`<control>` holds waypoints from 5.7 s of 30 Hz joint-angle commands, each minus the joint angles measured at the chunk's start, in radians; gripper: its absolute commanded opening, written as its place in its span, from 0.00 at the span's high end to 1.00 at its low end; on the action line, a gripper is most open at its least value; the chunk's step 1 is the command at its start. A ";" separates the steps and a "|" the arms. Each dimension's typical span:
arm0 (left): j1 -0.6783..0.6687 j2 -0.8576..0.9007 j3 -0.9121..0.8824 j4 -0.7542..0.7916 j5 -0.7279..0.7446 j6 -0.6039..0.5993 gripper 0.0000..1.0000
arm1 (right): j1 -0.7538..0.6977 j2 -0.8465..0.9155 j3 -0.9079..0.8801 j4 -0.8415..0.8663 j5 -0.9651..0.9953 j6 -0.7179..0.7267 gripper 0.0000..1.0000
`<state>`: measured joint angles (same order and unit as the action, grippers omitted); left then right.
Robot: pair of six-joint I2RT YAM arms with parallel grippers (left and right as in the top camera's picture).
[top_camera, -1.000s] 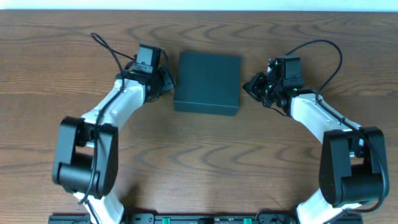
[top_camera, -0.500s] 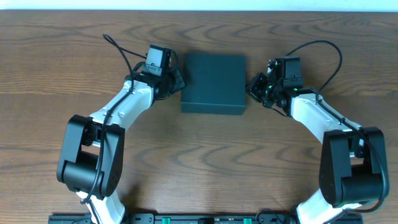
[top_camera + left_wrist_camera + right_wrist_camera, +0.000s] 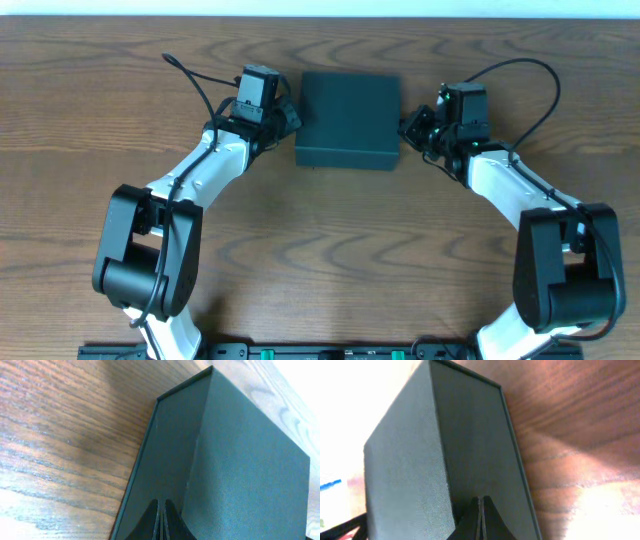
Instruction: Pack container
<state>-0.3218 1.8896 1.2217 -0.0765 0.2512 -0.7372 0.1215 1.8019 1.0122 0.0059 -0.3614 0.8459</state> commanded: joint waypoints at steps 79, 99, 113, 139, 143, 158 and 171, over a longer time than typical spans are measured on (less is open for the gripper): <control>0.078 0.145 0.076 -0.217 0.304 0.114 0.94 | 0.061 0.101 0.015 -0.150 -0.167 0.126 0.99; 0.078 0.145 0.076 -0.415 0.348 0.245 0.94 | 0.076 0.101 0.015 -0.316 -0.187 0.107 0.99; 0.098 0.143 0.076 -0.473 0.285 0.289 0.94 | 0.064 0.101 0.015 -0.318 -0.136 0.089 0.98; 0.419 -0.192 0.148 -0.641 0.062 0.501 0.94 | -0.251 -0.173 0.138 -0.609 0.045 -0.410 0.98; 0.411 -0.344 0.239 -0.739 0.068 0.665 0.94 | -0.204 -0.313 0.264 -0.780 0.080 -0.601 0.99; 0.411 -0.904 0.457 -1.276 0.132 0.848 0.94 | -0.199 -0.895 0.524 -1.419 0.173 -0.813 0.98; 0.411 -1.468 0.148 -1.268 -0.008 0.757 0.19 | -0.199 -1.444 0.256 -1.289 0.174 -0.854 0.01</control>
<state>0.0887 0.4503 1.4860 -1.3960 0.3096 0.0826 -0.0799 0.3851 1.3781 -1.3464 -0.1902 0.0315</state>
